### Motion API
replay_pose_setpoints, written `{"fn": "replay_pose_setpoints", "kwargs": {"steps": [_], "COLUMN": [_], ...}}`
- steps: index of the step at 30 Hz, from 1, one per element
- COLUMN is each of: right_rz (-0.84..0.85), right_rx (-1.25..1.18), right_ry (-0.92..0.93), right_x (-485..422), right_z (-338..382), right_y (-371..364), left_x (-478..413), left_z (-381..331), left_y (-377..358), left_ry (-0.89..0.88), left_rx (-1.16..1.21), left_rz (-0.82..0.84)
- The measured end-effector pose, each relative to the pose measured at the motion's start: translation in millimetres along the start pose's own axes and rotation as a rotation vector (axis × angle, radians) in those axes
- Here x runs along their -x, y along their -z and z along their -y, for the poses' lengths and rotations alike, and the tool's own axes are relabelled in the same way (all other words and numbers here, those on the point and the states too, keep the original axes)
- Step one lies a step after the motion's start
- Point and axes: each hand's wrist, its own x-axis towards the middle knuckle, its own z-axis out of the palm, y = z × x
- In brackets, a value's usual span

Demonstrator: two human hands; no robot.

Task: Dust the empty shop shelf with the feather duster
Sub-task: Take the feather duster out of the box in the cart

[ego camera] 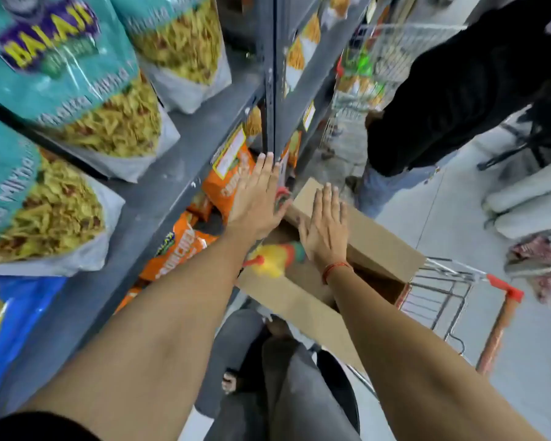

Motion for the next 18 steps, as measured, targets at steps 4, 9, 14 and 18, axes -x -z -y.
{"fn": "replay_pose_setpoints", "kwargs": {"steps": [4, 9, 14, 18], "right_rz": [0.135, 0.252, 0.332, 0.377], "right_rx": [-0.056, -0.06, -0.087, -0.098], "right_ry": [-0.133, -0.156, -0.136, -0.091], "right_x": [20.4, 41.7, 60.0, 73.7], "right_z": [-3.9, -7.2, 2.1, 7.5], "right_y": [-46.0, -92.9, -129.6, -146.1], "left_x": [18.8, 39.1, 48.5, 51.4], "left_z": [-9.0, -6.2, 1.5, 8.7], "left_y": [-56.2, -118.7, -168.7, -190.8], "left_ry": [0.021, 0.053, 0.064, 0.072], "left_rx": [-0.105, -0.112, -0.141, -0.186], "left_rz": [0.124, 0.352, 0.571, 0.654]}}
